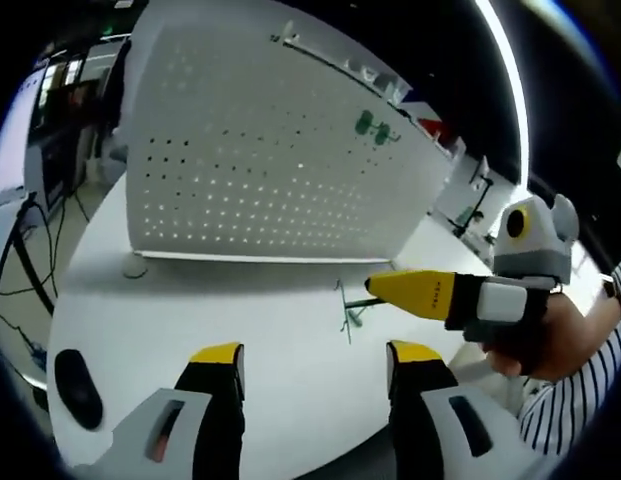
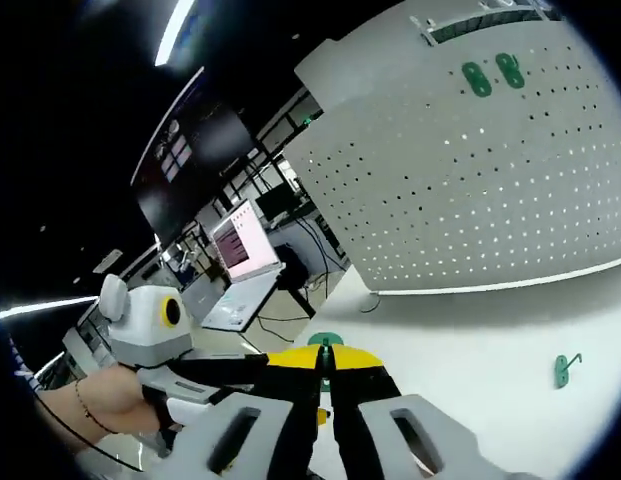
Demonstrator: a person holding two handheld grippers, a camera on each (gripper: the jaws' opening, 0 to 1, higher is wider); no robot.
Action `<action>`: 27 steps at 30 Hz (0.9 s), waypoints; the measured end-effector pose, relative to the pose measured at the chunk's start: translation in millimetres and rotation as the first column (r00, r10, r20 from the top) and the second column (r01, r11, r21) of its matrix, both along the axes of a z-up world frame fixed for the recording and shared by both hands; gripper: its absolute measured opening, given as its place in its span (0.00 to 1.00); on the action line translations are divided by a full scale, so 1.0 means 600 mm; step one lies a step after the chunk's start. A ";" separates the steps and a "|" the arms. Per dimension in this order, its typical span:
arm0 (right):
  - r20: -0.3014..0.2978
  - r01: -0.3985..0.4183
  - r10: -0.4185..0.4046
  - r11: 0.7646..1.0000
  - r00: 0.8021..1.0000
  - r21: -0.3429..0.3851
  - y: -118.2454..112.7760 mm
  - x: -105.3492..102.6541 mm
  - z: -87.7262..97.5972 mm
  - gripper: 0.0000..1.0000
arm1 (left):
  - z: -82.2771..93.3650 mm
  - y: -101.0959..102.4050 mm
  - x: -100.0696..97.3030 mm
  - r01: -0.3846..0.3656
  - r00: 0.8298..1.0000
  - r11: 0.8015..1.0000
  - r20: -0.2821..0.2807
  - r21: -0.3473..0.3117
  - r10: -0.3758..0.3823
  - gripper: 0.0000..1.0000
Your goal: Insert the hook assembly into the mounting plate slot until the hook locks in place.
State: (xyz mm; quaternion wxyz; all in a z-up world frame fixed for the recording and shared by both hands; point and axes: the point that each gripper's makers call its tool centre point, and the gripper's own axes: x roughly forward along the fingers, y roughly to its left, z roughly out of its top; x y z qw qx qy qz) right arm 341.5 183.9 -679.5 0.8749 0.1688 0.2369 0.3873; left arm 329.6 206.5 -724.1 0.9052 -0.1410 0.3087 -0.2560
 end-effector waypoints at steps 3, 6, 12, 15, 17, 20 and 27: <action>0.025 -0.008 0.008 1.000 1.000 0.002 0.009 -0.005 0.011 0.00 | 0.008 -0.007 0.001 -0.012 1.000 0.998 0.002 -0.059 0.012 0.50; 0.043 -0.025 0.025 1.000 0.999 -0.004 0.019 -0.009 0.014 0.00 | 0.015 -0.014 0.001 -0.023 1.000 0.992 -0.006 -0.125 0.023 0.43; 0.074 -0.045 0.046 0.999 0.996 -0.010 0.029 -0.016 0.024 0.00 | 0.026 -0.020 0.002 -0.027 1.000 0.981 0.000 -0.195 0.028 0.27; 0.096 -0.045 0.046 0.999 0.994 -0.019 0.031 -0.016 0.028 0.00 | 0.029 -0.022 0.002 -0.033 0.999 0.973 -0.006 -0.227 0.032 0.24; 0.096 -0.049 0.051 0.999 0.994 -0.020 0.033 -0.016 0.028 0.00 | 0.029 -0.023 0.003 -0.037 0.999 0.973 -0.005 -0.230 0.037 0.23; 0.105 -0.060 0.062 0.998 0.992 -0.030 0.037 -0.022 0.030 0.00 | 0.030 -0.025 0.001 -0.024 1.000 0.974 0.005 -0.224 0.026 0.21; 0.123 -0.088 0.093 0.995 0.988 -0.048 0.045 -0.035 0.030 0.00 | 0.028 -0.017 -0.002 -0.025 1.000 0.977 0.008 -0.210 0.027 0.12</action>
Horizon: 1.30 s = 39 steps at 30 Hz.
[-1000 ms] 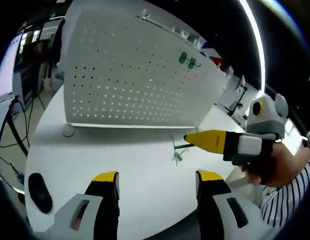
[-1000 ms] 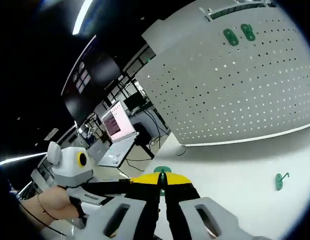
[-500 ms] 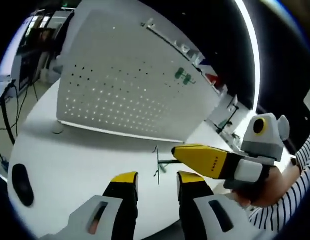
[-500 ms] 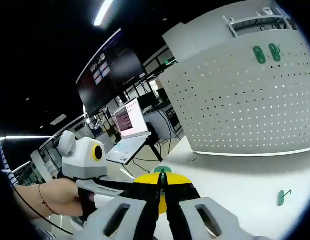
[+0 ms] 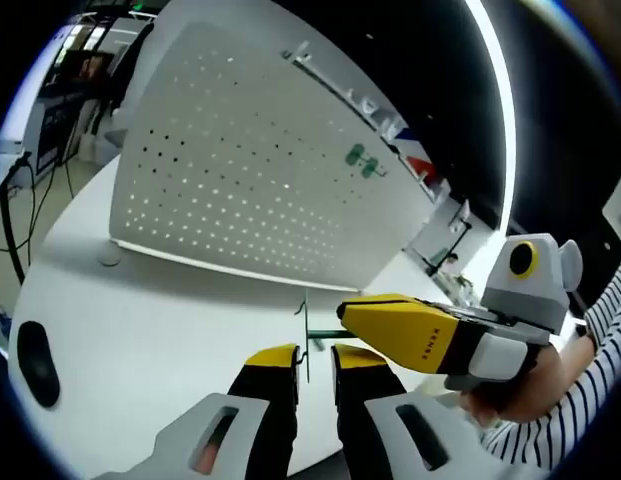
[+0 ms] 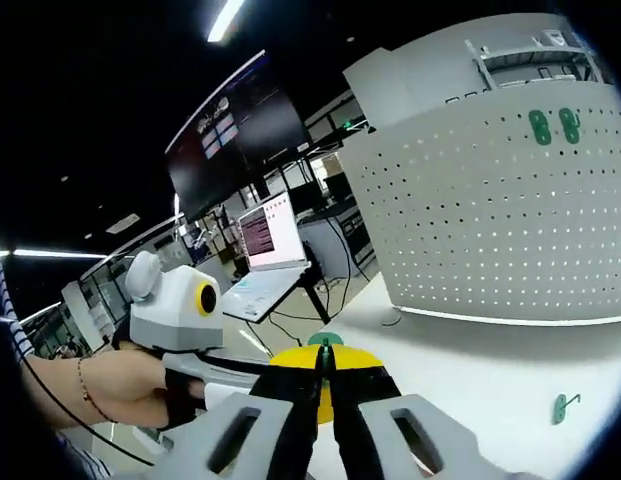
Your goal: Insert the hook assembly into the mounting plate slot until the hook locks in place.
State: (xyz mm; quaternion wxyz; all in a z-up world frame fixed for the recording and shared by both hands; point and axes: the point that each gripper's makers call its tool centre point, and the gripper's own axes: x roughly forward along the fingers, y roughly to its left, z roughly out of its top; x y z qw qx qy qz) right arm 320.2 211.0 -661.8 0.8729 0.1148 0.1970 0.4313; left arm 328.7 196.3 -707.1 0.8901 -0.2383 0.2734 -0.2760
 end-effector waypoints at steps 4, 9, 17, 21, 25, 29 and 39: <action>0.009 -0.008 0.008 1.000 1.000 -0.001 0.002 -0.002 0.003 0.00 | 0.001 0.006 0.000 -0.008 1.000 1.000 -0.003 -0.004 0.008 0.08; 0.022 -0.014 0.014 1.000 1.000 -0.003 0.005 -0.008 0.008 0.00 | 0.004 0.007 -0.004 -0.018 1.000 1.000 0.000 -0.010 0.018 0.04; 0.024 -0.016 0.016 1.000 1.000 -0.009 0.002 -0.013 0.006 0.00 | 0.005 0.001 -0.014 -0.016 1.000 1.000 0.003 -0.019 0.016 0.03; -0.013 -0.001 0.001 1.000 1.000 0.007 -0.001 -0.011 0.005 0.00 | 0.006 -0.001 -0.015 -0.013 1.000 1.000 0.007 -0.007 0.013 0.01; -0.038 0.016 -0.015 1.000 0.999 0.025 -0.006 0.000 0.008 0.10 | 0.015 0.001 -0.011 -0.030 0.999 1.000 0.027 -0.007 0.030 0.01; -0.060 0.017 -0.013 0.997 0.998 0.072 -0.015 0.002 0.026 0.10 | 0.019 0.007 -0.007 -0.032 0.999 0.999 0.044 0.021 0.031 0.01; -0.061 -0.020 0.025 0.996 0.998 0.086 -0.027 0.004 0.042 0.11 | 0.034 0.011 0.005 -0.042 0.991 0.993 0.133 0.110 0.027 0.01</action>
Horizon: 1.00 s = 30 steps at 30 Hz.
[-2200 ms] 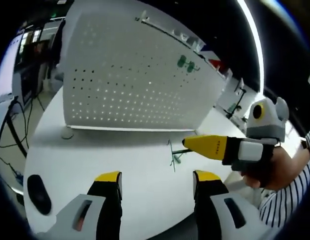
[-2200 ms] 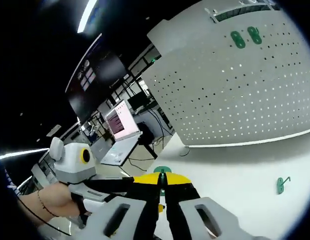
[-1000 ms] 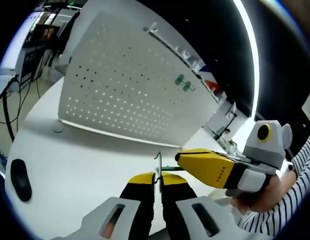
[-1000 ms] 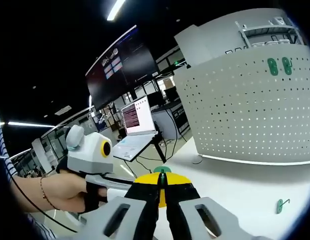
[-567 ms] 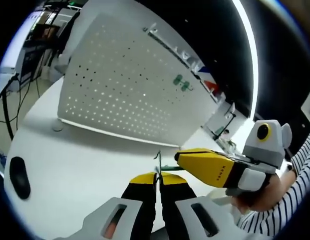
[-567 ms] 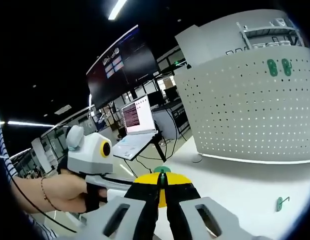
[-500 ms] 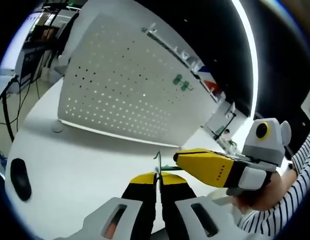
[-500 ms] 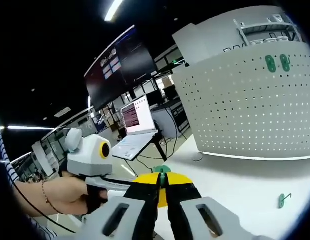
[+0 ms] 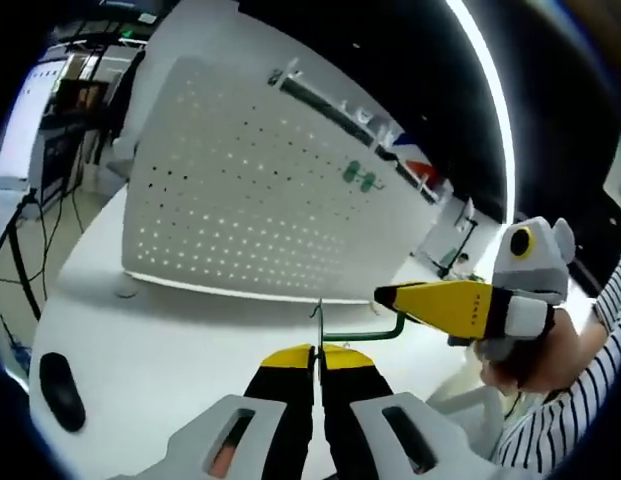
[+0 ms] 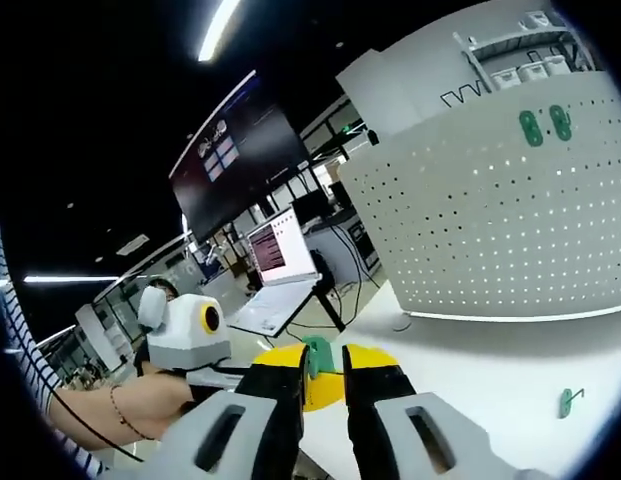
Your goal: Insert the hook assembly into the mounting plate slot until the hook locks in place.
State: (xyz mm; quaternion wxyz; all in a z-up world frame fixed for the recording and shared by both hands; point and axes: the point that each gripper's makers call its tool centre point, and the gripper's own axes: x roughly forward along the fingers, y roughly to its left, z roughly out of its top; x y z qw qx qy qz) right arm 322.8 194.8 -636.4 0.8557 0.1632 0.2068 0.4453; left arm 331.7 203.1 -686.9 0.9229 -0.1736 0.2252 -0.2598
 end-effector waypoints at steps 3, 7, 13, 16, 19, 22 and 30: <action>-0.002 -0.015 0.015 1.000 1.000 -0.008 0.005 -0.003 -0.005 0.11 | 0.007 -0.004 0.001 0.004 1.000 1.000 0.016 0.011 -0.004 0.01; 0.000 -0.014 0.014 1.000 1.000 -0.015 0.008 -0.004 -0.010 0.11 | 0.013 -0.007 0.004 0.020 0.998 0.998 0.055 0.061 -0.024 0.01; -0.008 -0.025 0.025 1.000 1.000 0.005 0.016 -0.005 -0.006 0.09 | 0.018 -0.012 0.004 0.029 0.997 0.997 0.076 0.065 -0.034 0.01; -0.024 -0.025 0.026 1.000 0.999 0.008 0.018 -0.004 -0.009 0.08 | 0.024 -0.016 0.006 0.036 0.994 0.997 0.099 0.075 -0.044 0.01; -0.033 -0.025 0.026 0.999 0.999 0.021 0.019 -0.004 -0.007 0.04 | 0.028 -0.019 0.005 0.042 0.992 0.995 0.113 0.095 -0.053 0.01; -0.036 -0.026 0.027 0.999 0.999 0.027 0.020 -0.005 -0.005 0.04 | 0.031 -0.018 0.007 0.045 0.991 0.992 0.121 0.114 -0.059 0.01; 0.005 -0.029 0.029 1.000 1.000 0.009 0.022 -0.004 0.002 0.01 | 0.040 -0.015 0.007 0.026 0.987 0.986 0.149 0.164 -0.051 0.01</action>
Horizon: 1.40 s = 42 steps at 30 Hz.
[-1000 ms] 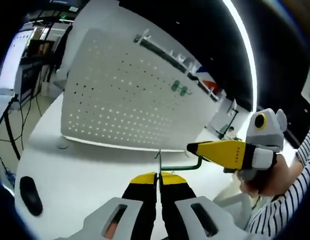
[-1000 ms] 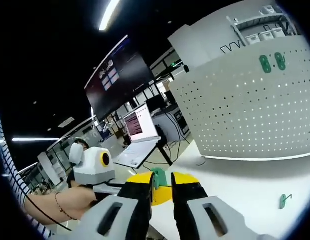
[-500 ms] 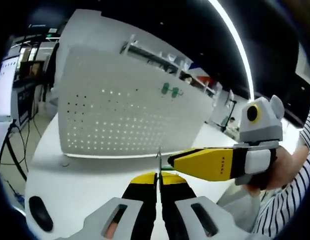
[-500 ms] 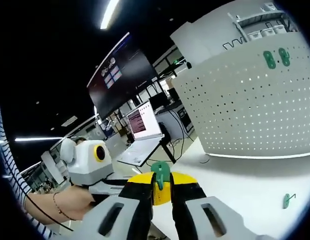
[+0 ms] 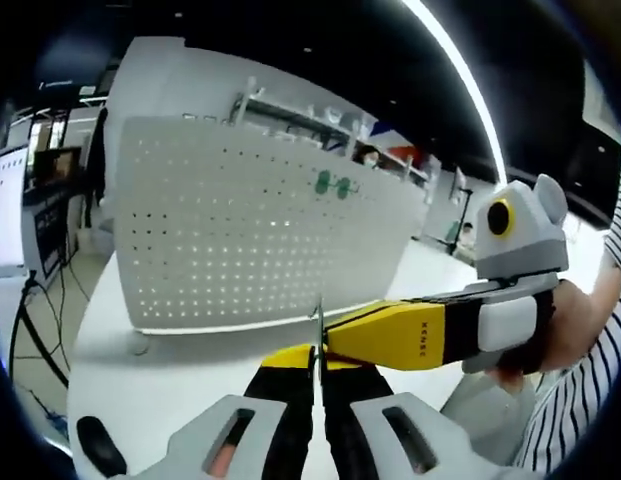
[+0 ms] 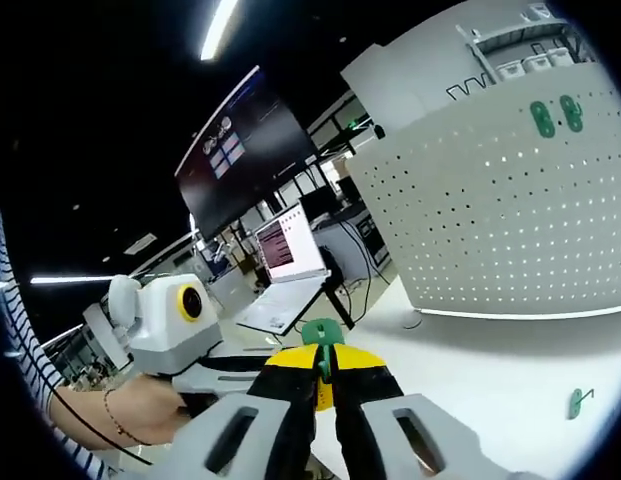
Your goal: Insert the hook assembly into the mounting plate slot until the hook locks in place.
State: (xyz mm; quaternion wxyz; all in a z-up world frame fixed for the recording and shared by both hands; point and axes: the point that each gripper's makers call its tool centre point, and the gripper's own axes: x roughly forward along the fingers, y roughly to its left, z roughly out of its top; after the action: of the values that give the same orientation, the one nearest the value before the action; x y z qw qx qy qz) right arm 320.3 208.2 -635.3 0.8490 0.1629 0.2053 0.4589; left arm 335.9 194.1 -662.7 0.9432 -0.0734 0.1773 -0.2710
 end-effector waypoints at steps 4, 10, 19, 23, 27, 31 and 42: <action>0.009 -0.004 0.004 1.000 1.000 -0.009 0.000 -0.003 -0.001 0.01 | -0.003 0.001 -0.001 0.017 1.000 0.999 -0.006 0.031 -0.016 0.01; 0.001 -0.013 0.013 1.000 1.000 -0.016 -0.005 -0.005 -0.007 0.00 | -0.008 -0.003 -0.005 0.042 0.999 0.998 -0.020 0.046 -0.041 0.03; 0.070 -0.049 0.055 0.995 0.996 -0.083 -0.003 -0.005 -0.004 0.00 | -0.019 -0.007 -0.010 0.079 0.997 0.994 -0.007 0.071 -0.079 0.21; 0.075 -0.042 0.047 0.996 0.996 -0.076 -0.008 0.003 0.002 0.00 | -0.018 -0.008 -0.010 0.087 0.996 0.994 -0.008 0.067 -0.087 0.30; 0.100 -0.039 0.048 0.995 0.994 -0.089 -0.017 0.013 0.006 0.00 | -0.012 -0.009 -0.013 0.095 0.995 0.994 0.007 0.048 -0.096 0.42; 0.115 -0.037 0.047 0.996 0.992 -0.086 -0.028 0.023 0.013 0.00 | 0.004 -0.013 -0.016 0.103 0.994 0.995 0.040 -0.003 -0.103 0.50; 0.166 -0.019 0.038 0.993 0.985 -0.119 -0.052 0.032 0.013 0.00 | 0.003 -0.013 -0.020 0.095 0.995 0.995 0.037 -0.012 -0.095 0.78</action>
State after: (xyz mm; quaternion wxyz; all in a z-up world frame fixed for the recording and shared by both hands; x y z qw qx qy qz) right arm 339.7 177.3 -627.5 0.8647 0.0707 0.1617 0.4703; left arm 324.0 186.2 -660.9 0.9319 -0.0662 0.1616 -0.3180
